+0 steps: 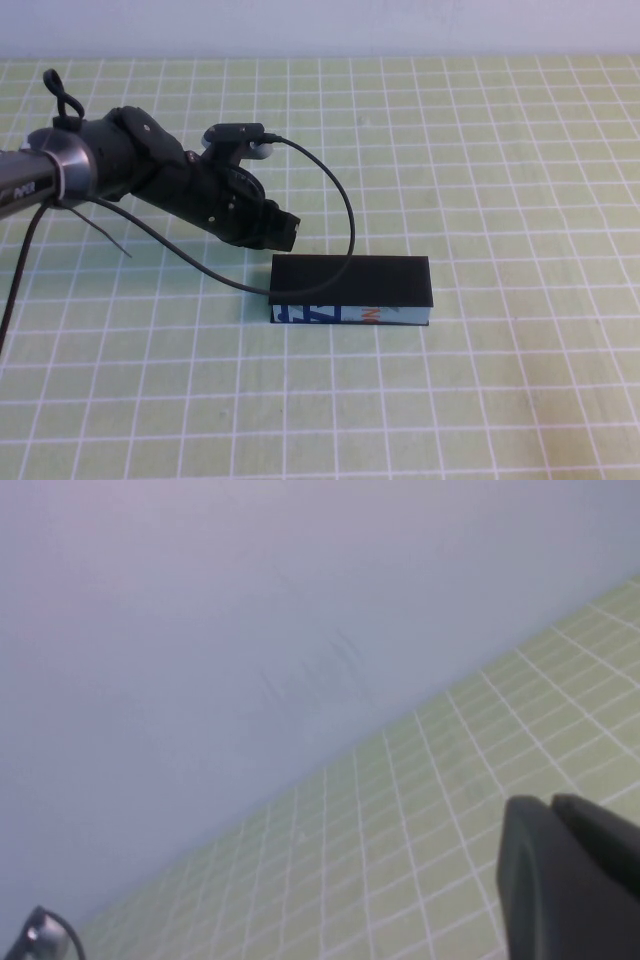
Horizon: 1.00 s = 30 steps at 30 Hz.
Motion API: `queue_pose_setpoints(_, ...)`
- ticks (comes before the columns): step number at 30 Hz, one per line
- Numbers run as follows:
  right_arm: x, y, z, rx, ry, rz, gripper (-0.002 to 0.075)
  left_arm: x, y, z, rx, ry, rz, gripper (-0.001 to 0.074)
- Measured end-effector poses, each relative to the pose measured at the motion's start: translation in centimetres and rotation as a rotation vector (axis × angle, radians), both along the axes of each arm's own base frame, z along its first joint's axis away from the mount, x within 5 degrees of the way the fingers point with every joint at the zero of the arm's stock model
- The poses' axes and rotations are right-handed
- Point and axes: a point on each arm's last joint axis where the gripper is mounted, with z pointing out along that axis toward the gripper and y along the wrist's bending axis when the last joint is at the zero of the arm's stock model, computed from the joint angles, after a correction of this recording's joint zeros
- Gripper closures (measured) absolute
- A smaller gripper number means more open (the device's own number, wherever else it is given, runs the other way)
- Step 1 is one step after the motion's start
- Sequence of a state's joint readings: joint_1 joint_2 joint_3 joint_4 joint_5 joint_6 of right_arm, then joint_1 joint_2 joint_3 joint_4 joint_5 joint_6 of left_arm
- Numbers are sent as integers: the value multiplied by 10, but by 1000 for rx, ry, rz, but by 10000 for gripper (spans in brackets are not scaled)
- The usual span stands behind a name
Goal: Take glasses out of glasses case
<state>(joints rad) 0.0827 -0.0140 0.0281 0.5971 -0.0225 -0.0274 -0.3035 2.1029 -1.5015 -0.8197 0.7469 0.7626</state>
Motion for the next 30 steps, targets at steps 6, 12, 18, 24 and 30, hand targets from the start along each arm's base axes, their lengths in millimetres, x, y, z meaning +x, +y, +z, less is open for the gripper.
queue_pose_setpoints(6,-2,11,3,104,114,129,743,0,0,0,6,-2,-3,739)
queue_pose_setpoints(12,6,31,46,-10,356,346,743,-1,1,-1,15,0,-13,739)
queue_pose_setpoints(18,50,44,70,-228,602,522,743,-2,0,-1,14,8,-23,739)
queue_pose_setpoints(24,115,57,87,-331,735,667,743,-2,0,-1,14,10,-25,739)
queue_pose_setpoints(30,159,111,90,-475,755,855,743,-2,0,-1,15,10,-26,739)
